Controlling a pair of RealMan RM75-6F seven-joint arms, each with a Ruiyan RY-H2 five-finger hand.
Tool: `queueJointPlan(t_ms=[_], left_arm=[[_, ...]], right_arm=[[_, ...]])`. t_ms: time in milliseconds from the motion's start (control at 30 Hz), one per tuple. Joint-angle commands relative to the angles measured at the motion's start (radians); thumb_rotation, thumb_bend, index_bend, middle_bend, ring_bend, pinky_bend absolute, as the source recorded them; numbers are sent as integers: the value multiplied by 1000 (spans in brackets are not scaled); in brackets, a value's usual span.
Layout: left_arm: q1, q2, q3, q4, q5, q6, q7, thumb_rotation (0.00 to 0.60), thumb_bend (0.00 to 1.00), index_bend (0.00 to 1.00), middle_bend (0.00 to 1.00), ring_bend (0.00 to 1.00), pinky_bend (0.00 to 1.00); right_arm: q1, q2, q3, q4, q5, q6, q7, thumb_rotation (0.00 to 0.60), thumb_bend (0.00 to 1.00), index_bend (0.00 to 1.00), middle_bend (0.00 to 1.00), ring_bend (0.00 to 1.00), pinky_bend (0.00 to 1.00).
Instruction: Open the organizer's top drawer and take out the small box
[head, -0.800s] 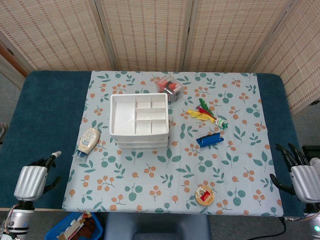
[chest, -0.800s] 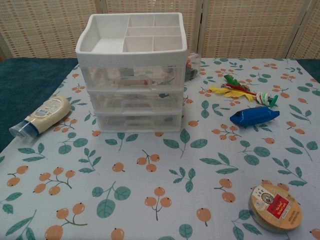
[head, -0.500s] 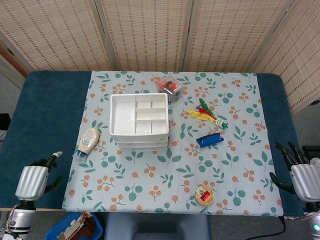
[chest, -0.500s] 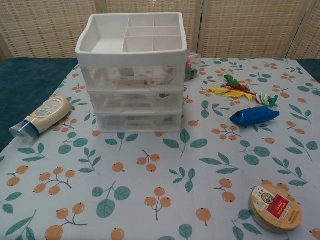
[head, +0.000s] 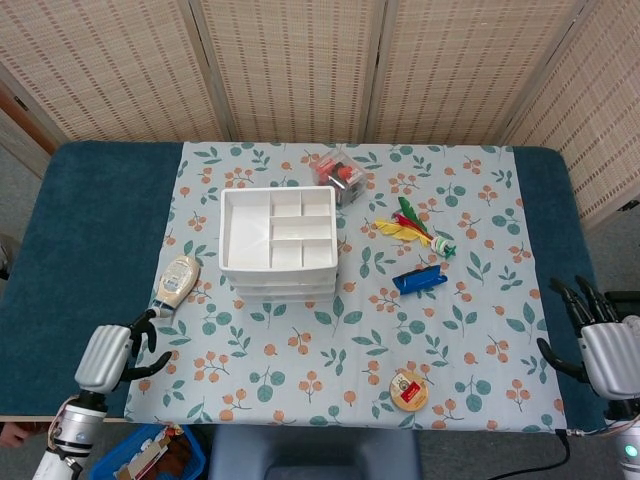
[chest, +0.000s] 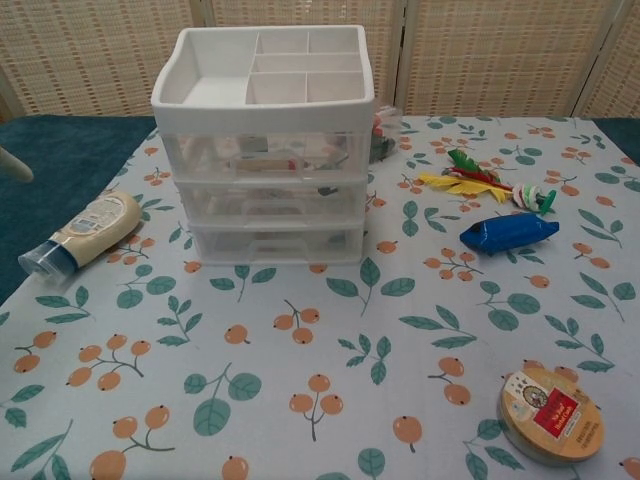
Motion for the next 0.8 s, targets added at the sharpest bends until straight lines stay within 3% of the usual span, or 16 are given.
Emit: queueJointPlan(t_ms=[33, 200, 467, 800], left_arm=[[-70, -68, -1, -26, 19, -100, -176, 600, 243, 312, 774, 840, 1000], [-117, -141, -3, -34, -8, -177, -308, 600, 243, 308, 894, 937, 1000], [-170, -275, -51, -42, -148, -294, -539, 600, 277, 229, 955, 998, 1000], [-191, -390, -107, -20, -254, -315, -577, 600, 285, 154, 964, 1000, 1000]], right_arm=[[-2, 2, 1, -1, 2, 4, 2, 600, 332, 29, 174, 31, 127], [-7, 2, 2, 2, 4, 14, 16, 600, 331, 29, 174, 31, 127], [2, 4, -5, -3, -11, 3, 44, 600, 331, 29, 174, 31, 127], [0, -10, -12, -3, -18, 8, 40, 600, 332, 24, 174, 31, 127]])
